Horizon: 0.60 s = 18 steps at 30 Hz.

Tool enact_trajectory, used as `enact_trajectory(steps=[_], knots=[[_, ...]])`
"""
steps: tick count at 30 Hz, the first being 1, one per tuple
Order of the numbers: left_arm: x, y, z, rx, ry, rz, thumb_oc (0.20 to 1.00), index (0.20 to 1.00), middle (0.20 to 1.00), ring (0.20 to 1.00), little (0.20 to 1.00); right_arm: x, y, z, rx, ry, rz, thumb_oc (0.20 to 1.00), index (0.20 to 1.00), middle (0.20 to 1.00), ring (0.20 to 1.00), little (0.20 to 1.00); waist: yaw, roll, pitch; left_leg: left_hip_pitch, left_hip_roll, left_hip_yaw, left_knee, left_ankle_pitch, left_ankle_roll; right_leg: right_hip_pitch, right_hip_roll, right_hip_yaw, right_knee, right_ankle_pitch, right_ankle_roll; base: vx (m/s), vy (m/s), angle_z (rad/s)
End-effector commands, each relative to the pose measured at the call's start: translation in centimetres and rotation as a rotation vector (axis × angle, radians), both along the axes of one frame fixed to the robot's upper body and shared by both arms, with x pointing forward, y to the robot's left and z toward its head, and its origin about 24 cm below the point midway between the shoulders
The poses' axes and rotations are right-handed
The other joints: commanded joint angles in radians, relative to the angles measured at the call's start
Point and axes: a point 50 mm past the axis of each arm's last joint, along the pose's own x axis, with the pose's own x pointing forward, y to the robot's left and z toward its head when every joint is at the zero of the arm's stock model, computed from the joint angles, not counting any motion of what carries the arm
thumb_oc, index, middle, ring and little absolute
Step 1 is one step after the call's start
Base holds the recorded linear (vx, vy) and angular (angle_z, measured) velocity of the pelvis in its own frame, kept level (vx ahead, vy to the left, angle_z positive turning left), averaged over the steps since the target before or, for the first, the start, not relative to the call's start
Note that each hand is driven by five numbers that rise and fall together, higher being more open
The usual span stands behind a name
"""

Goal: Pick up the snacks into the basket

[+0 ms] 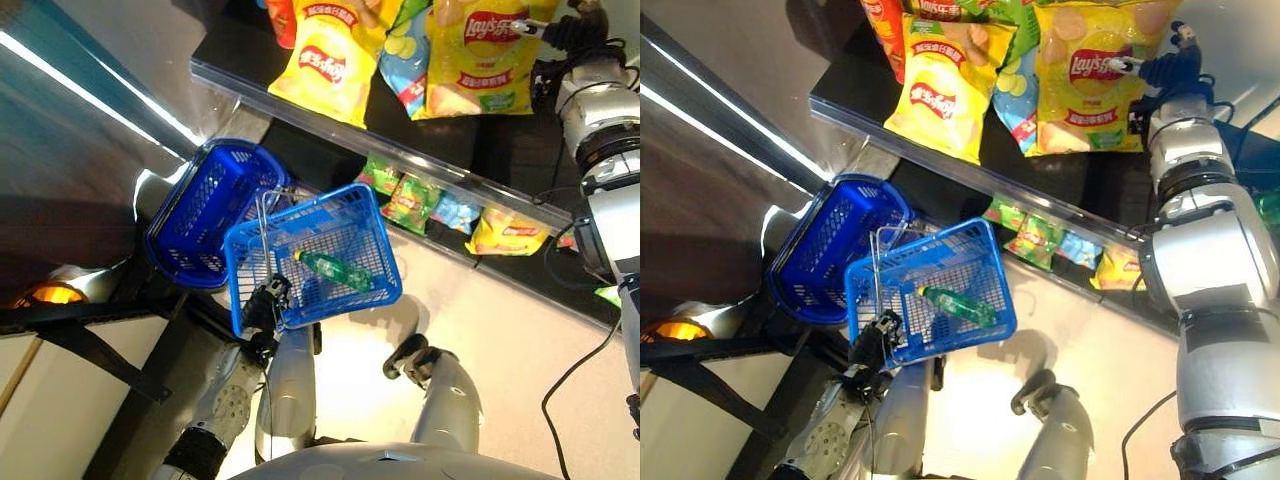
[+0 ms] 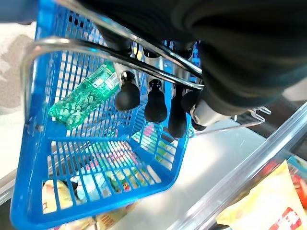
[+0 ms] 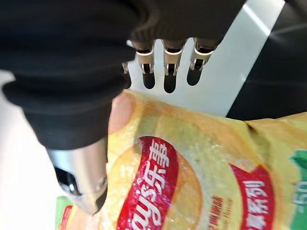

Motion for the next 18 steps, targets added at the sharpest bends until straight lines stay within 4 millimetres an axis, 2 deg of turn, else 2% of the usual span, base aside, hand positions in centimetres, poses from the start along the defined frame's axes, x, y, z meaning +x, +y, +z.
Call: enact_trajectory(steps=[1,7,11,16,18], knots=[[1.3,2.9,4.9,-0.009,-0.254,0.091,0.200,0.200,0.200,0.200,0.200,-1.5,-0.5,5.2,-0.037,-0.169,0.003,1.000,1.000,1.000,1.000,1.000,0.047,0.014,-0.036,-0.026,0.015,-0.012,0.099,-0.100,0.020,0.018,0.000,0.033,-0.059,0.166,0.152,0.01,-0.018,0.13],[1.4,3.0,5.2,-0.008,-0.262,0.092,0.200,0.200,0.200,0.200,0.200,-1.9,-0.6,6.3,-0.054,-0.188,0.001,1.000,1.000,1.000,1.000,1.000,0.058,0.016,-0.038,-0.039,0.009,-0.026,0.091,-0.091,0.019,0.015,-0.005,0.022,-0.053,0.159,0.152,0.01,-0.027,0.13],[1.4,2.9,5.0,-0.010,-0.256,0.092,0.200,0.200,0.200,0.200,0.200,-1.9,-0.7,6.2,-0.061,-0.178,0.003,1.000,1.000,1.000,1.000,1.000,0.061,0.016,-0.038,-0.042,0.007,-0.034,0.088,-0.088,0.016,0.017,-0.007,0.015,-0.044,0.154,0.152,0.00,-0.006,0.02],[1.2,2.7,4.8,-0.011,-0.244,0.075,0.200,0.200,0.200,0.200,0.200,-1.5,-1.0,4.8,-0.132,-0.067,-0.025,1.000,1.000,1.000,1.000,1.000,0.065,0.017,-0.040,-0.039,0.005,-0.039,0.080,-0.082,0.016,0.021,-0.010,0.008,-0.042,0.148,0.150,0.01,-0.023,0.09],[1.2,2.6,4.9,-0.008,-0.244,0.060,0.200,0.200,0.200,0.200,0.200,-1.4,-1.5,3.9,-0.212,0.030,-0.062,1.000,1.000,1.000,1.000,1.000,0.068,0.020,-0.040,-0.040,0.004,-0.041,0.081,-0.080,0.017,0.023,-0.009,0.006,-0.040,0.147,0.148,-0.01,-0.020,0.04]])
